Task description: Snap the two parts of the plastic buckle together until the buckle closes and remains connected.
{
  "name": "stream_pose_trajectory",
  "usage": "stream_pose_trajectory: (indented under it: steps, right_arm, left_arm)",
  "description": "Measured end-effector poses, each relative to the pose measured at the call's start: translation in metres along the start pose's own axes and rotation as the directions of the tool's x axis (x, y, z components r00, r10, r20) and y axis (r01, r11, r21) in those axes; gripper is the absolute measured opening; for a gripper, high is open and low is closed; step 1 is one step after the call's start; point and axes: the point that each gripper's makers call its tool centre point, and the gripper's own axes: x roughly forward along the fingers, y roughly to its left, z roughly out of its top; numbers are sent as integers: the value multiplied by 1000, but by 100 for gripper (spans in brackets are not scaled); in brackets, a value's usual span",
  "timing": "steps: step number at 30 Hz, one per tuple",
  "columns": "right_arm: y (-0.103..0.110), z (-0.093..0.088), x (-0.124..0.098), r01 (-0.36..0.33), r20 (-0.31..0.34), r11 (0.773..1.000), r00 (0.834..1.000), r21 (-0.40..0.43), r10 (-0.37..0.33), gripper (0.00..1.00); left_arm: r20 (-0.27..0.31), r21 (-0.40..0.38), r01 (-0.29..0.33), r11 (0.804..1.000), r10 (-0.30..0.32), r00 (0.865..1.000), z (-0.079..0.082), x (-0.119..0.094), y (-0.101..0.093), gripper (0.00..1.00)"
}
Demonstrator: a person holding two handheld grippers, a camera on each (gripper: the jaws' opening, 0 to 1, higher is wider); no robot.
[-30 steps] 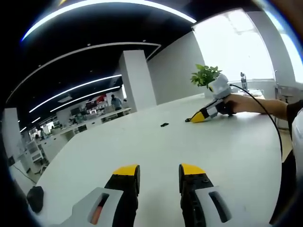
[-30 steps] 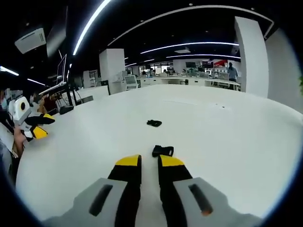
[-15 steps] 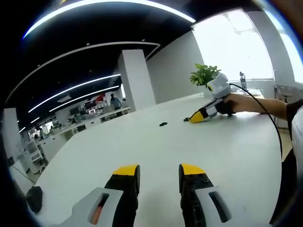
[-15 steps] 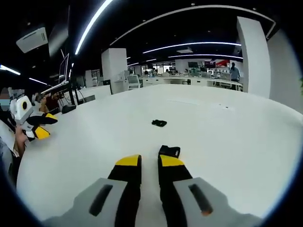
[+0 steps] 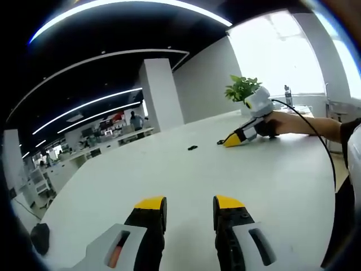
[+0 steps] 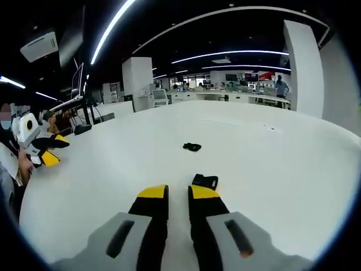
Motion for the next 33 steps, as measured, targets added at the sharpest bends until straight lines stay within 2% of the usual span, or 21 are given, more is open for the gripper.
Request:
stream_pose_trajectory:
  steps: [14, 22, 33]
  right_arm:
    - [0, 0, 0, -1, 4, 1000, 1000, -7, 1, 15]
    - [7, 4, -1, -29, 3, 999, 1000, -21, 29, 15]
    - [8, 6, -3, -31, 7, 999, 999, -18, 31, 15]
  left_arm:
    - [4, 14, 20, 1000, -20, 1000, 10, 1, -9, 33]
    - [9, 35, 25, 999, -26, 1000, 18, 3, -11, 33]
    - [-16, 65, 7, 998, -6, 1000, 20, 8, 1, 33]
